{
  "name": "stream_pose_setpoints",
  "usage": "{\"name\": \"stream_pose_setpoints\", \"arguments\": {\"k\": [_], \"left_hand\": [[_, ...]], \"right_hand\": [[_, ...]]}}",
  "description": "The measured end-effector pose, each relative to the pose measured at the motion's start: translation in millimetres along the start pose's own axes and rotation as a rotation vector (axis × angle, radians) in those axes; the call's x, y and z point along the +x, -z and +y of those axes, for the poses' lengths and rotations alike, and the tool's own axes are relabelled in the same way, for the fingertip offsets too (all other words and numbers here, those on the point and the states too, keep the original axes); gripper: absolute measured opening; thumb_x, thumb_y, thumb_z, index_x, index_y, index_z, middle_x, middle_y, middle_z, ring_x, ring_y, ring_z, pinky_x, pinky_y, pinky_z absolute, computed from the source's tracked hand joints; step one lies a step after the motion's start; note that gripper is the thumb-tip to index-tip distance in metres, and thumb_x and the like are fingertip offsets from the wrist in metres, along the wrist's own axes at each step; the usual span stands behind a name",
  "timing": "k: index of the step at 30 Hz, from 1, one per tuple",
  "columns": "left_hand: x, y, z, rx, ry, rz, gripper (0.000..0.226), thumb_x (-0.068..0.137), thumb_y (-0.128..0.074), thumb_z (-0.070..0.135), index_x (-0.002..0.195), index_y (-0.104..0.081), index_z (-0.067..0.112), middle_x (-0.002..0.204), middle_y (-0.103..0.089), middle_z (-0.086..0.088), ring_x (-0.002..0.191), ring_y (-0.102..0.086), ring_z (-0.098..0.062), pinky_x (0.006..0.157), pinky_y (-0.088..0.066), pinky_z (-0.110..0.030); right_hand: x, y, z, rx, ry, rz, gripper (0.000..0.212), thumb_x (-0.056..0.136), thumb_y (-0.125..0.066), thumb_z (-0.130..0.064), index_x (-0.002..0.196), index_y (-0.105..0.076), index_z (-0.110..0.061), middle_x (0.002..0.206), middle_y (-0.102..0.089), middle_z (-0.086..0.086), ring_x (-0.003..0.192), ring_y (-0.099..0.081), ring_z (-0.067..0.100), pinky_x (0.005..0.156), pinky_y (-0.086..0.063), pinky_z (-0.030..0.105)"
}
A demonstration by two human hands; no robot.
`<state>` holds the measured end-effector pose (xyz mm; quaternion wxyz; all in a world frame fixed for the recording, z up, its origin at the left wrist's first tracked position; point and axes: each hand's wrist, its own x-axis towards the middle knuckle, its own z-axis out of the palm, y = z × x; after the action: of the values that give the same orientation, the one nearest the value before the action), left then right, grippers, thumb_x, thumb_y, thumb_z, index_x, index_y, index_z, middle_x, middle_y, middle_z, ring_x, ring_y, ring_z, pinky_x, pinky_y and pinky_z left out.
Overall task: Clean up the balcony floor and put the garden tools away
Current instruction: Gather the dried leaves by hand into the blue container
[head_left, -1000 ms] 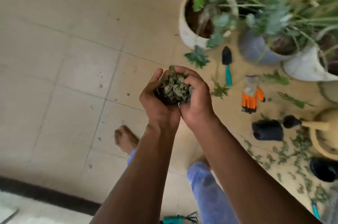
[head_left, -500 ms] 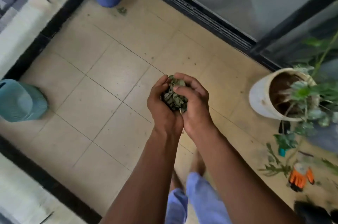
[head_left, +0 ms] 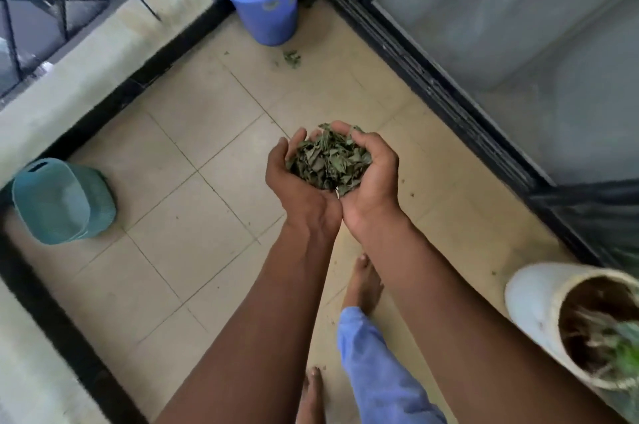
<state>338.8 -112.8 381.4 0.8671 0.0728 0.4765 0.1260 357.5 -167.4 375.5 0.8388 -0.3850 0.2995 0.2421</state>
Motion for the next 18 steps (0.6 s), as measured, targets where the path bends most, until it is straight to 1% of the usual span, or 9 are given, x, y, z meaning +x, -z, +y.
{"name": "stream_pose_setpoints", "arguments": {"k": [3,9,10,12,13,14,16,17,18], "left_hand": [[31.4,-35.6,15.9,-0.035,-0.012,0.034,0.028,0.092,-0.06,0.036,0.108,-0.066,0.013,0.109,-0.065,-0.016,0.098,-0.067,-0.039,0.1,-0.052,-0.056],[114.2,-117.4,68.4,-0.037,-0.05,0.033,0.023,0.093,-0.059,0.032,0.106,-0.064,0.014,0.105,-0.06,-0.014,0.094,-0.064,-0.036,0.096,-0.054,-0.047],[132.0,-132.1,79.1,-0.037,-0.054,0.017,0.022,0.094,-0.057,0.032,0.098,-0.067,0.013,0.101,-0.062,-0.015,0.092,-0.065,-0.036,0.096,-0.054,-0.047],[166.7,-162.1,102.9,0.025,-0.055,0.002,0.042,0.097,-0.05,0.033,0.072,-0.075,0.01,0.082,-0.069,-0.017,0.082,-0.067,-0.035,0.089,-0.055,-0.043],[188.6,-173.0,111.9,0.059,-0.068,-0.055,0.047,0.099,-0.046,0.034,0.072,-0.076,0.008,0.081,-0.07,-0.017,0.083,-0.066,-0.035,0.087,-0.055,-0.042],[211.2,-187.1,122.6,0.077,-0.07,-0.081,0.046,0.099,-0.044,0.036,0.087,-0.077,0.005,0.091,-0.071,-0.019,0.091,-0.066,-0.038,0.093,-0.054,-0.045],[252.3,-220.7,147.1,0.114,0.001,-0.168,0.053,0.097,-0.044,0.041,0.124,-0.067,0.001,0.123,-0.067,-0.02,0.116,-0.064,-0.041,0.108,-0.048,-0.052],[269.6,-251.3,161.6,0.152,-0.018,-0.203,0.06,0.096,-0.045,0.044,0.135,-0.062,0.001,0.133,-0.064,-0.02,0.124,-0.062,-0.041,0.11,-0.046,-0.054],[287.2,-257.3,169.2,0.127,0.018,-0.164,0.064,0.094,-0.047,0.046,0.141,-0.059,0.005,0.138,-0.062,-0.021,0.127,-0.06,-0.042,0.11,-0.045,-0.056]], "right_hand": [[40.7,-35.1,-13.1,-0.054,-0.046,0.004,0.033,0.075,-0.065,-0.026,0.101,-0.073,-0.008,0.118,-0.066,0.027,0.105,-0.066,0.039,0.11,-0.043,0.062],[136.5,-121.8,-27.5,-0.127,-0.09,0.067,0.04,0.068,-0.063,-0.022,0.104,-0.072,-0.01,0.127,-0.065,0.03,0.113,-0.067,0.044,0.105,-0.049,0.058],[155.6,-137.9,-28.3,-0.139,-0.087,0.077,0.042,0.066,-0.062,-0.021,0.105,-0.072,-0.01,0.124,-0.068,0.028,0.115,-0.067,0.045,0.103,-0.051,0.057],[197.2,-172.0,-31.1,-0.138,-0.078,0.104,0.043,0.063,-0.062,-0.018,0.103,-0.073,-0.01,0.116,-0.072,0.023,0.114,-0.067,0.046,0.1,-0.052,0.058],[219.9,-189.1,-32.7,-0.135,-0.076,0.115,0.045,0.062,-0.063,-0.017,0.104,-0.072,-0.009,0.116,-0.072,0.023,0.114,-0.066,0.047,0.1,-0.052,0.061],[242.7,-205.8,-33.7,-0.136,-0.074,0.124,0.049,0.061,-0.064,-0.017,0.108,-0.071,-0.006,0.12,-0.07,0.025,0.113,-0.066,0.049,0.099,-0.051,0.064],[296.3,-232.7,-31.5,-0.155,-0.079,0.136,0.063,0.059,-0.067,-0.019,0.12,-0.069,-0.001,0.122,-0.069,0.028,0.11,-0.068,0.049,0.096,-0.051,0.068],[323.3,-243.3,-30.4,-0.186,-0.1,0.144,0.069,0.058,-0.067,-0.021,0.124,-0.068,-0.001,0.12,-0.07,0.028,0.108,-0.069,0.048,0.094,-0.051,0.069],[337.5,-255.9,-34.0,-0.228,-0.119,0.167,0.071,0.059,-0.066,-0.024,0.126,-0.067,-0.003,0.119,-0.07,0.027,0.107,-0.07,0.047,0.093,-0.052,0.069]]}}
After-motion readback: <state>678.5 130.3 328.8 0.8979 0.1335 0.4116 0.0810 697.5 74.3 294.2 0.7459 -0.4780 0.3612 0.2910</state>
